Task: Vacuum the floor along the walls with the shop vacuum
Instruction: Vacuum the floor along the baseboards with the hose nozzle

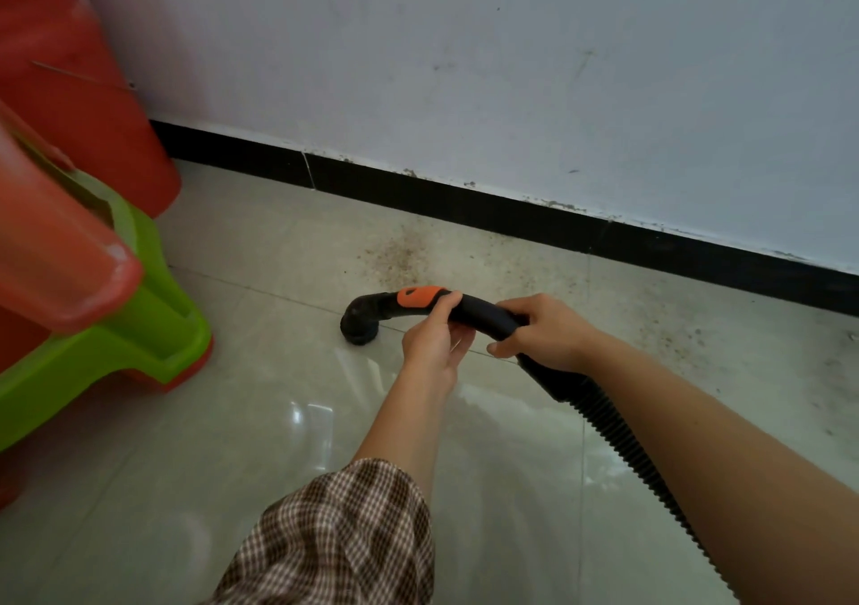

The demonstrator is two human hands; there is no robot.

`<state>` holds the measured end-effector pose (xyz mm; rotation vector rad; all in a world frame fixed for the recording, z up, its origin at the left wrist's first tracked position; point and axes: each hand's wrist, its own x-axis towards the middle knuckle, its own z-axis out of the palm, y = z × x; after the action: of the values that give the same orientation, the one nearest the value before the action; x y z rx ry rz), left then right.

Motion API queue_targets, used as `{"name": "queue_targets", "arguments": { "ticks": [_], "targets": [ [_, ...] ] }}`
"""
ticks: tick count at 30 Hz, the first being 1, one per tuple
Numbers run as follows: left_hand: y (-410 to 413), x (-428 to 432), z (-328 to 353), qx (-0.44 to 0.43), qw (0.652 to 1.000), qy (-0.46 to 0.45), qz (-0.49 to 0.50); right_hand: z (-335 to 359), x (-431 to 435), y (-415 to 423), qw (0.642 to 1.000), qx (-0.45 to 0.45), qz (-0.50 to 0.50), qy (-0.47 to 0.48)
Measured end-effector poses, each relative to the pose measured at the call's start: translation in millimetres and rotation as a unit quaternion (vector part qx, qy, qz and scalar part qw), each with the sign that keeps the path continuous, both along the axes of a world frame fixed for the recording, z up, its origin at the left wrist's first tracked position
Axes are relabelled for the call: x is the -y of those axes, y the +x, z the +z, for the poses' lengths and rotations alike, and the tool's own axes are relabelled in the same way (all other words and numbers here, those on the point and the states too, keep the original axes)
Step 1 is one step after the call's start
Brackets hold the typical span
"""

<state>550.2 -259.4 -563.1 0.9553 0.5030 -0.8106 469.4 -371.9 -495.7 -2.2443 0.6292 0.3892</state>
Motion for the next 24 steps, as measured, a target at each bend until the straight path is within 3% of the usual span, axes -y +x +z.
{"name": "queue_targets", "arguments": {
  "ticks": [24],
  "targets": [
    [-24.7, 44.5, -0.3, 0.003, 0.997, -0.007, -0.075, 4.2, 31.7, -37.4, 0.996, -0.004, -0.084, -0.026]
  ]
}}
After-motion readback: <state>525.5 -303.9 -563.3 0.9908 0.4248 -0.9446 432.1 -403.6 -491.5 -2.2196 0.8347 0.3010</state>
